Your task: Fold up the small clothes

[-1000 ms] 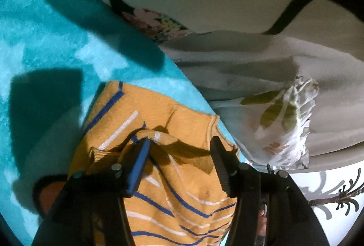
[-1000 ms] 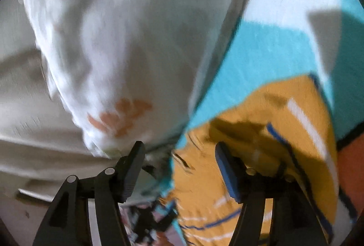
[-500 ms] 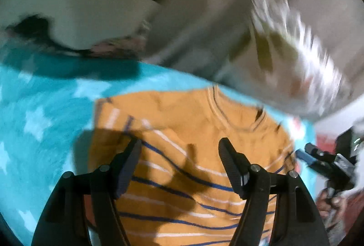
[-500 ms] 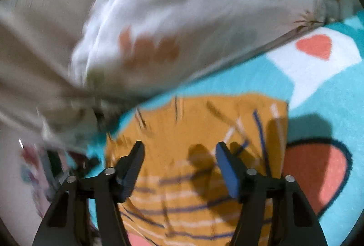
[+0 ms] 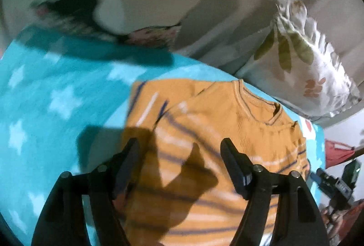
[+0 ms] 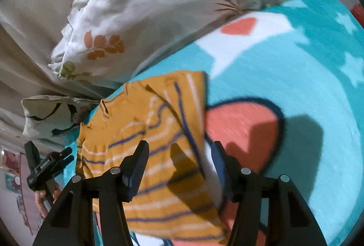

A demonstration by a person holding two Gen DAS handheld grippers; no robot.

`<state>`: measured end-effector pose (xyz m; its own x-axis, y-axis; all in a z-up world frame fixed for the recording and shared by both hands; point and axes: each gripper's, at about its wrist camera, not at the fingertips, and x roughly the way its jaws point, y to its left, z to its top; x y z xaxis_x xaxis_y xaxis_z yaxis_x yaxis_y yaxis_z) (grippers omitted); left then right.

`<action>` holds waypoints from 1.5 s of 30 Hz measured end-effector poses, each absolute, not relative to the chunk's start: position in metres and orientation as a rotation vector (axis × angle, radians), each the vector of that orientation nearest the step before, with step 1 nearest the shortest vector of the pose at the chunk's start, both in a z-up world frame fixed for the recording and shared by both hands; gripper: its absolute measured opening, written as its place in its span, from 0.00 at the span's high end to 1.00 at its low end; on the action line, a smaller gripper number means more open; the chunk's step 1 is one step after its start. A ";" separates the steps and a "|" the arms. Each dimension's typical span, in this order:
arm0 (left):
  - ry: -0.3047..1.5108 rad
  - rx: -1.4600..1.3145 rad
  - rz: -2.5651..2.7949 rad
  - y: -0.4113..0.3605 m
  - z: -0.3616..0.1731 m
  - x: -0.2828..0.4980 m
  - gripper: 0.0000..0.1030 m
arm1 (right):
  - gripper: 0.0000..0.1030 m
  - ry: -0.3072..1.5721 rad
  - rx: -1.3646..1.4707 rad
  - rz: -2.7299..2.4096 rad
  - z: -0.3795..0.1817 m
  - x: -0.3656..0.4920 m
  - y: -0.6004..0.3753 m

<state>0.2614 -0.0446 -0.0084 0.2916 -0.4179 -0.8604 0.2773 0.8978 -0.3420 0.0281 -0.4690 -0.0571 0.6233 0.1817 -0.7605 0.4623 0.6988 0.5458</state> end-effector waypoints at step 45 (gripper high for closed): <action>1.375 -0.348 -0.489 0.018 -0.030 0.155 0.91 | 0.83 0.882 1.199 0.106 -0.115 -0.026 -0.437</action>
